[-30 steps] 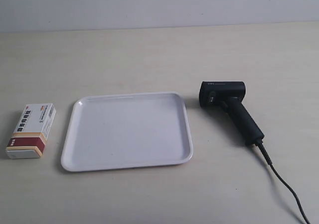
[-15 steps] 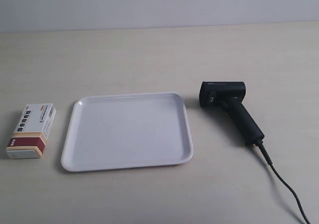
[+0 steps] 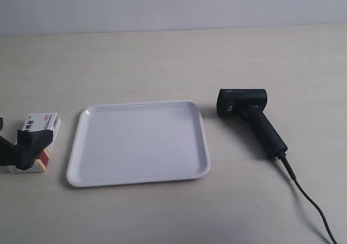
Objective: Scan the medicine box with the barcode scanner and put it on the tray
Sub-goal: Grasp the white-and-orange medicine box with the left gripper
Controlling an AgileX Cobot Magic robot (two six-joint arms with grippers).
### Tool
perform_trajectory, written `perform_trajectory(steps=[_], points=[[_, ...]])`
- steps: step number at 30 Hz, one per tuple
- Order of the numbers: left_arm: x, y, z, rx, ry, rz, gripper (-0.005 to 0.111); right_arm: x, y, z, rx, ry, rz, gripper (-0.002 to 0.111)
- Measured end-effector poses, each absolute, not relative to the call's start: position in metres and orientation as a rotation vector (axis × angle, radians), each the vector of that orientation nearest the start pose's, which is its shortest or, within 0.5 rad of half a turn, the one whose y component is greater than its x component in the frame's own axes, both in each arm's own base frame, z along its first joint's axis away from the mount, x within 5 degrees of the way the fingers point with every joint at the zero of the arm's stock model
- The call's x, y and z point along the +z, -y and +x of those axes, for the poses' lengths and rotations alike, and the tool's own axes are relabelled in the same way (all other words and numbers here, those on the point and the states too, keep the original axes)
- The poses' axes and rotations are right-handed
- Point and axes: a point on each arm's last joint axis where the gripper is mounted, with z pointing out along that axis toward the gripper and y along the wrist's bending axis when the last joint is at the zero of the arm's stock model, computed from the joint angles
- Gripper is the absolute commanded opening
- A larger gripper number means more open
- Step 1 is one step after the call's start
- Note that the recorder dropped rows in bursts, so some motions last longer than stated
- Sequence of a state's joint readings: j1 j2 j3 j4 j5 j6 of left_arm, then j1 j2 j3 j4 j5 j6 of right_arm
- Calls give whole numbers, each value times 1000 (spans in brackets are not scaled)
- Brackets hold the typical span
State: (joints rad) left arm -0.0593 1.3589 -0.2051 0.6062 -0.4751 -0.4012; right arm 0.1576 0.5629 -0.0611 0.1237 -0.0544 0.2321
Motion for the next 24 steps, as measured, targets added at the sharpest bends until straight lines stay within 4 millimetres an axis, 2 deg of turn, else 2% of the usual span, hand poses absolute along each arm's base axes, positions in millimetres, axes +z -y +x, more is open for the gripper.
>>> perform_trajectory(steps=[8, 14, 17, 19, 20, 22, 24], points=[[112, 34, 220, -228, -2370, 385, 104, 191, -16, 107, 330, -1952, 200, 0], [90, 33, 230, -215, -2475, 396, 104, 191, -16, 107, 330, -1952, 200, 0], [88, 34, 235, -227, -2462, 398, 102, 191, -16, 107, 331, -1950, 199, 0], [88, 35, 237, -233, -2455, 398, 94, 192, -16, 107, 336, -1943, 207, 0], [88, 35, 237, -233, -2455, 398, 86, 192, -16, 107, 342, -1941, 216, 0], [88, 35, 237, -233, -2455, 398, 62, 192, -16, 107, 354, -1936, 232, 0], [89, 34, 236, -227, -2459, 398, 30, 192, -16, 107, 359, -1935, 239, 0]])
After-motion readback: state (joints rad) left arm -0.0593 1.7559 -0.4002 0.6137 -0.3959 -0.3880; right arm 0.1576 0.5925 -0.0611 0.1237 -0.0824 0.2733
